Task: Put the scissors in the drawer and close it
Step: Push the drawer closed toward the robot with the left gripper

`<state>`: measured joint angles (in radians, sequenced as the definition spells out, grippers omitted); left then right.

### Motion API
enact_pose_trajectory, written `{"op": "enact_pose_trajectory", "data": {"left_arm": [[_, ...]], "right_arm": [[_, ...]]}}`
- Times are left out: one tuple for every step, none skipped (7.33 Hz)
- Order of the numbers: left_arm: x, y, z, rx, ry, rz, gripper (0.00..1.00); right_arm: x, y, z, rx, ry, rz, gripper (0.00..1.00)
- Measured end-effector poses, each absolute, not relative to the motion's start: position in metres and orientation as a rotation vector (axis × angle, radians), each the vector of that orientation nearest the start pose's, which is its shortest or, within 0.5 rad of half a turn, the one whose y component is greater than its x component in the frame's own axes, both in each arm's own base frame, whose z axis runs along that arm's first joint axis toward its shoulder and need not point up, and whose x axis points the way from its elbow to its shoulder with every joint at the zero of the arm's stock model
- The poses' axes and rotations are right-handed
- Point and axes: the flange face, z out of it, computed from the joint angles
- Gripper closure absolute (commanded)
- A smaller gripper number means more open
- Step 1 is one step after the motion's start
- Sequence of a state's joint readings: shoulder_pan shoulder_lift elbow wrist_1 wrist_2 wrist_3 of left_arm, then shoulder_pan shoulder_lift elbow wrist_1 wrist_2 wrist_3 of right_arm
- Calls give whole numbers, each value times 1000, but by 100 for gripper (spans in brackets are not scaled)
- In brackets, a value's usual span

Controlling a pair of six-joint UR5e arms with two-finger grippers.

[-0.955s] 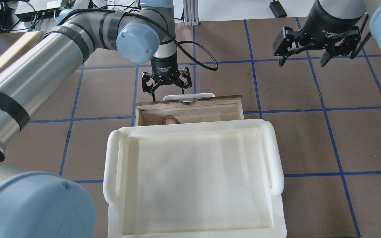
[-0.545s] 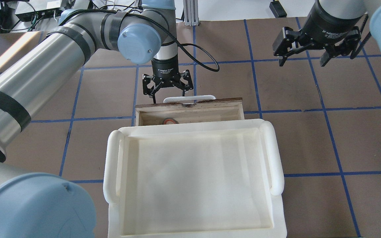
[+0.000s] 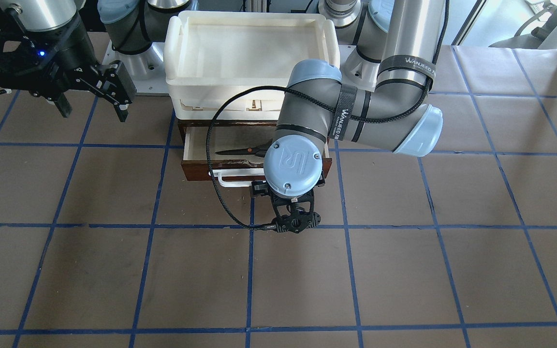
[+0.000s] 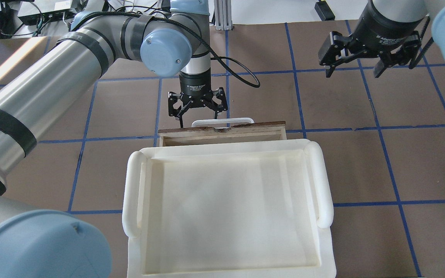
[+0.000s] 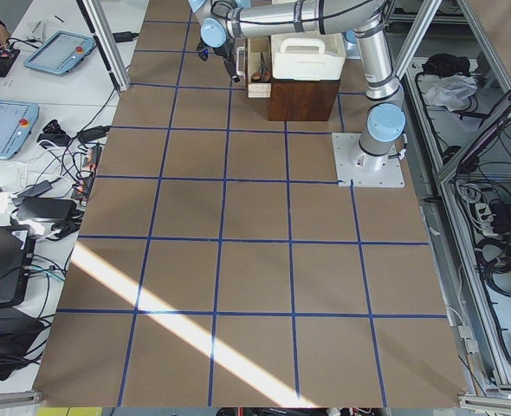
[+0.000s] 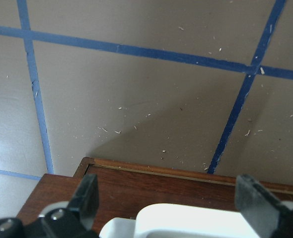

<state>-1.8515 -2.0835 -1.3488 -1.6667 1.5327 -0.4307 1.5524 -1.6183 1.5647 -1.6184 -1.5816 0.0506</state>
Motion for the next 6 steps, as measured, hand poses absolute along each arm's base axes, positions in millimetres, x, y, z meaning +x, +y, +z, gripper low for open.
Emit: {"op": "enact_pose_trajectory", "data": {"left_arm": [[-308,-574,293,-240,2976,574,0],[-308,-574,294,-247,2977,573,0],[-307,-576,293,-250,2976,565,0],[-307,-578,292,-251,2980,552,0],[-307,-579,293,-252,2984,540,0],[-308,-578,295,-255,2987,535,0]], "right_arm": [[123,-483,519,109,3145,-160,0],[123,-483,519,109,3145,-160,0],[123,-483,519,109,3145,-160,0],[123,-483,519,109,3145,-160,0],[123,-483,519,109,3145,-160,0],[123,-483,519,109,3145,-160,0]]}}
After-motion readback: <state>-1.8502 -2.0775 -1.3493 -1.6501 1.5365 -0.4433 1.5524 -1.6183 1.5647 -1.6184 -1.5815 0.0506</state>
